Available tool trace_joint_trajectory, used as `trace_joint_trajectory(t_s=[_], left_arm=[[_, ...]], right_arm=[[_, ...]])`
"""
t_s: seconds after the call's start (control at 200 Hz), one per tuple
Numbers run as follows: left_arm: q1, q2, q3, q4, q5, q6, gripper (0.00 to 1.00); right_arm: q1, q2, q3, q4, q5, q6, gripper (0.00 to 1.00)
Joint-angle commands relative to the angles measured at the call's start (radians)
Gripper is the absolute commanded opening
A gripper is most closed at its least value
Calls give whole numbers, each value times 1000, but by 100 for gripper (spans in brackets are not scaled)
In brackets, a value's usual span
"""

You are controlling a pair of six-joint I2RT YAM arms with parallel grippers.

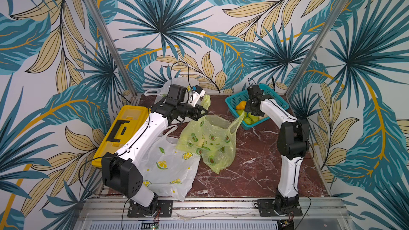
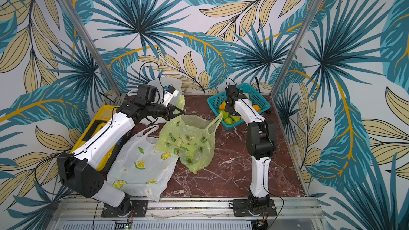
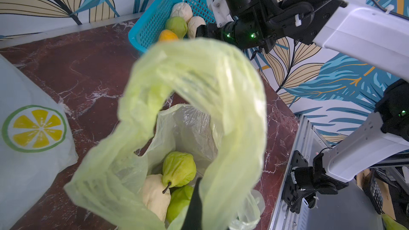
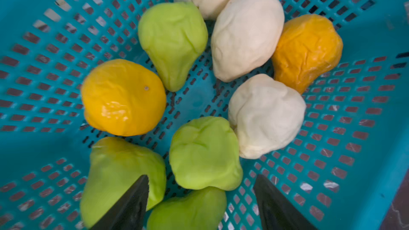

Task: Place the pears into plastic bags & tie knots
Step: Pick up the pear from the basket.

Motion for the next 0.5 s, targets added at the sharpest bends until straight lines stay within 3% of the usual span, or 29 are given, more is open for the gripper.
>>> trace_joint_trajectory(t_s=[0.0, 0.125, 0.265, 0.386, 0.496], left_arm=[[-3, 15, -3, 3, 5, 12, 0], [-3, 15, 10, 4, 11, 4, 0], [-4, 10, 3, 4, 9, 2, 0], [-4, 10, 5, 4, 9, -8, 0], [-9, 13, 12, 4, 9, -9, 0]], right_arm=[[-13, 86, 38, -51, 24, -37, 77], [-21, 156, 96, -81, -4, -36, 75], [-25, 150, 124, -83, -13, -58, 61], [-26, 81, 128, -87, -24, -82, 44], [-25, -36, 95, -76, -92, -73, 38]])
